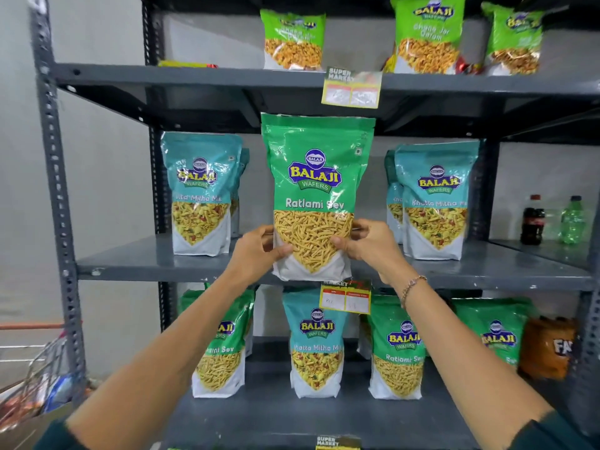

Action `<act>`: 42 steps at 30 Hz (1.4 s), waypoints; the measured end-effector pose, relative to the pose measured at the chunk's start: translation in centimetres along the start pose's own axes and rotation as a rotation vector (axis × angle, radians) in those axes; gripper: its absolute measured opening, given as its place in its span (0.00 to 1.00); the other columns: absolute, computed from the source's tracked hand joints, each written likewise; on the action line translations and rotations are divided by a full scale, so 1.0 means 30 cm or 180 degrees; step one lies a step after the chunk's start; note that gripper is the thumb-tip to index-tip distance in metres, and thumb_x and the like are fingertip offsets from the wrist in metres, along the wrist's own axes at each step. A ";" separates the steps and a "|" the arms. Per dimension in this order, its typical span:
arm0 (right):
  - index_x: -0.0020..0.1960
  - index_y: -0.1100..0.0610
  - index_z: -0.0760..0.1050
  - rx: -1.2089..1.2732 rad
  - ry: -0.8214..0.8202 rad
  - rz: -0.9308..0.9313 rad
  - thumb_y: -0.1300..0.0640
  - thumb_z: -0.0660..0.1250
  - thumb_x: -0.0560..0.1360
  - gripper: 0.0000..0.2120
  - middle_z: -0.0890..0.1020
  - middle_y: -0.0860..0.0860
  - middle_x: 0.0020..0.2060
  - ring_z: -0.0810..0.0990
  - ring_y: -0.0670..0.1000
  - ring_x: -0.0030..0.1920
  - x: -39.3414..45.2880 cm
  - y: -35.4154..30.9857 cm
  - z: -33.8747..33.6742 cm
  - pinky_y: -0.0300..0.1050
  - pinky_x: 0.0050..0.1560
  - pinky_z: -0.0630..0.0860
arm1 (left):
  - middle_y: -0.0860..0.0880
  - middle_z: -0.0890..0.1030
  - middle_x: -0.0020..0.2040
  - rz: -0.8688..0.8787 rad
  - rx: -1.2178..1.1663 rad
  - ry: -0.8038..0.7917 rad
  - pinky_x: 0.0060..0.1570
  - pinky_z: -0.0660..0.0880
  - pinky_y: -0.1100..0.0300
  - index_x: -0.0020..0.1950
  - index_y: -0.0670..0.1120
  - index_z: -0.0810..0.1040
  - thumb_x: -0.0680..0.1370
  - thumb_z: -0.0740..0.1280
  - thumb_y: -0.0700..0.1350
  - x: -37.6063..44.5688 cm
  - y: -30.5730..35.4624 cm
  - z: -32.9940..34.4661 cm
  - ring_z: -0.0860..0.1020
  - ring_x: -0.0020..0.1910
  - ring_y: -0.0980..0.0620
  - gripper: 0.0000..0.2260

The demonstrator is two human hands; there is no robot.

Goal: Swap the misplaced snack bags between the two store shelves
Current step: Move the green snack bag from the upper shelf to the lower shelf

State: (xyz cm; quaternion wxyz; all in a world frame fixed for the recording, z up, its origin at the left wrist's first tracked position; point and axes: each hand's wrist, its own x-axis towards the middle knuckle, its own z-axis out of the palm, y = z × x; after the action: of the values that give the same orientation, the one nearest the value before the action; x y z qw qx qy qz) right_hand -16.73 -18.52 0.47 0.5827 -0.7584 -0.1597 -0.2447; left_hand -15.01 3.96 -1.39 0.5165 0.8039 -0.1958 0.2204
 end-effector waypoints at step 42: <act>0.46 0.55 0.74 0.0000 -0.0826 0.1421 0.60 0.79 0.58 0.21 0.84 0.56 0.48 0.82 0.50 0.48 -0.377 0.982 0.562 0.49 0.52 0.80 | 0.38 0.76 0.43 -0.1932 0.0555 -0.0183 0.29 0.72 0.75 0.52 0.43 0.67 0.69 0.73 0.36 -0.440 -0.974 0.163 0.79 0.29 0.62 0.19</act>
State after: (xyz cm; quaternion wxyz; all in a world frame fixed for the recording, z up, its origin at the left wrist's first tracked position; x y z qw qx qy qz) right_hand -7.46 -9.76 -32.95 0.5969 -0.7999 -0.0618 -0.0107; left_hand -9.32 12.02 -32.29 0.4820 0.8729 0.0581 0.0493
